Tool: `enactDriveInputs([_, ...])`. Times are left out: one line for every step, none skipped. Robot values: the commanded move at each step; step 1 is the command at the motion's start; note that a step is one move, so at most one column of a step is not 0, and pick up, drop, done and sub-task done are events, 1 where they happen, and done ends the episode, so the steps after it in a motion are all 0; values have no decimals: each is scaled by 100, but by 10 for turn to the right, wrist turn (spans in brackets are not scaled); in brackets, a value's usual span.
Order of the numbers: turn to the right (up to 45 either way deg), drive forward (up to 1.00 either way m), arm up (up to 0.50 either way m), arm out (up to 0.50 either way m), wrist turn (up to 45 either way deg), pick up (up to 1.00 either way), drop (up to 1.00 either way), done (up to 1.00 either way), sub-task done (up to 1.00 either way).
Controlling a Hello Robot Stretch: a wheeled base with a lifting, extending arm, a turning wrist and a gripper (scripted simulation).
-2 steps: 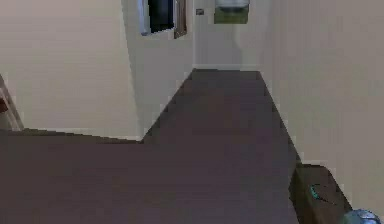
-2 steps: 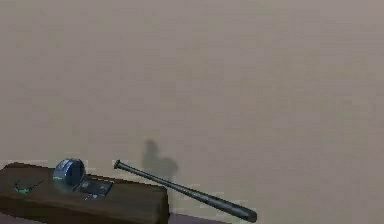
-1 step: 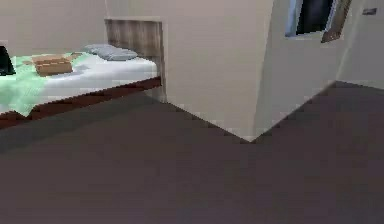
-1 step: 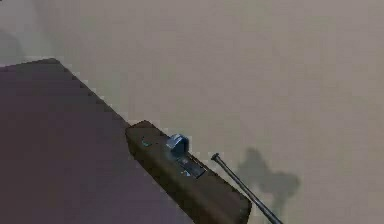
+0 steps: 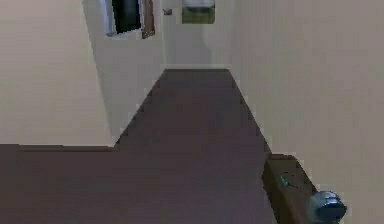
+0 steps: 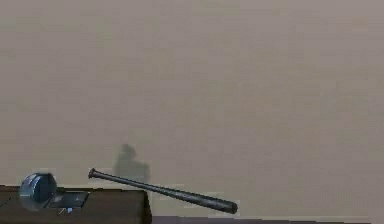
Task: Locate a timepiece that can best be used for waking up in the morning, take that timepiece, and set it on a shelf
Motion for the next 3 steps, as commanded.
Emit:
enactDriveInputs([330, 0, 0, 0, 0, 0, 0, 0, 0])
enactDriveInputs([0, 45, 0, 0, 0, 0, 0, 0, 0])
enactDriveInputs([-450, 0, 0, 0, 0, 0, 0, 0, 0])
